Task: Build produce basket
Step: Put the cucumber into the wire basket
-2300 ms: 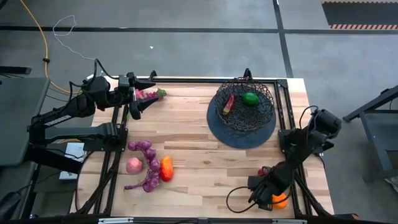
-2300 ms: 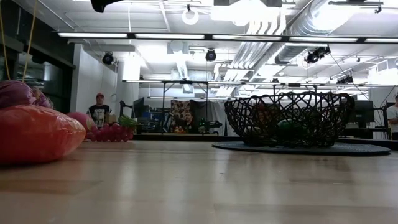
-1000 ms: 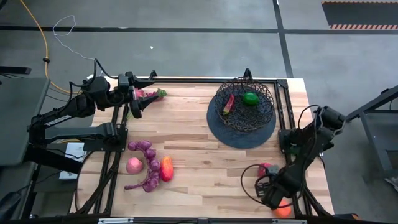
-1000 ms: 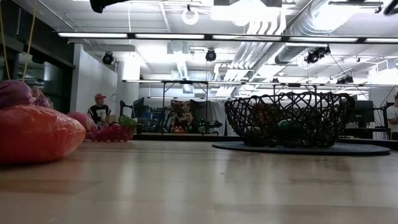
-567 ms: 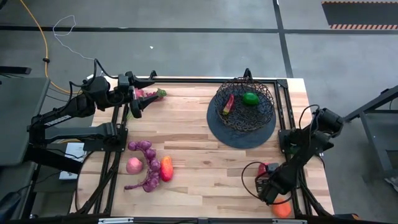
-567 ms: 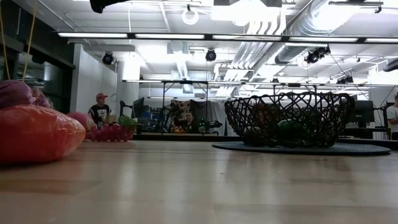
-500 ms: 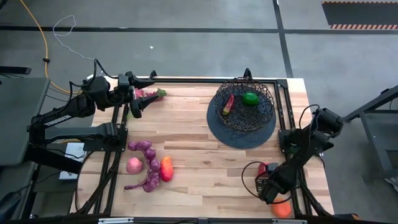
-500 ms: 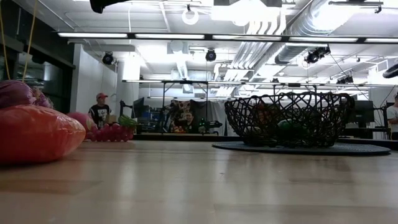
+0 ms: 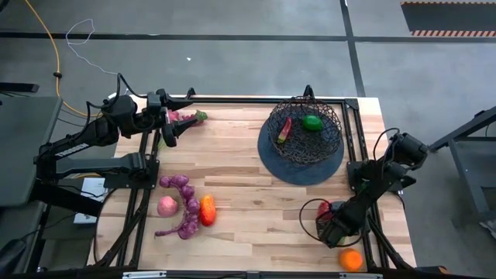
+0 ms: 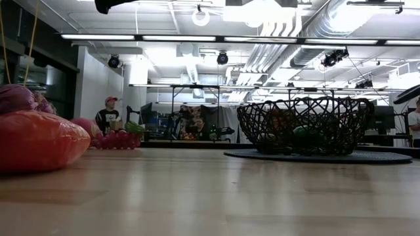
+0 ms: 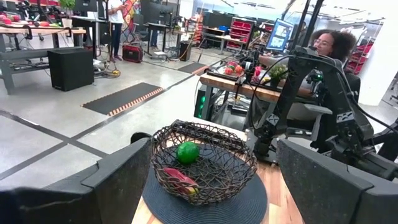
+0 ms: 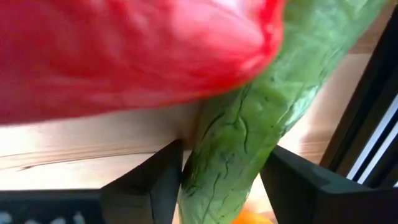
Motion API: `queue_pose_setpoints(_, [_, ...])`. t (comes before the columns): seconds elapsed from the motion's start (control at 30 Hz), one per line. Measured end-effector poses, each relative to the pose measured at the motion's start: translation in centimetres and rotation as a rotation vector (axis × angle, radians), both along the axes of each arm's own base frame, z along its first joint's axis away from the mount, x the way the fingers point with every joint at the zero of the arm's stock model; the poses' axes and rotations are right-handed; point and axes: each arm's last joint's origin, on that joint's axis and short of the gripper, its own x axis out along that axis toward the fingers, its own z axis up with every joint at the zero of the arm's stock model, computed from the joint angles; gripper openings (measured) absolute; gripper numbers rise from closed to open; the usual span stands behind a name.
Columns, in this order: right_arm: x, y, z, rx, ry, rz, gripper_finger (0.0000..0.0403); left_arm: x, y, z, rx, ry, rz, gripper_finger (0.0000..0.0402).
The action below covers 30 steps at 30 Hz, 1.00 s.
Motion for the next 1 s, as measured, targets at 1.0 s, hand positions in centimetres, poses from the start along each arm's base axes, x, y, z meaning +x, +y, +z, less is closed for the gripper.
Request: queue_pose_setpoints(1.0, [0.5,-6.0,19.1,0.009,-0.963,0.456,0.0088,0.0,0.0,0.0,0.001,0.000,0.000,0.0335])
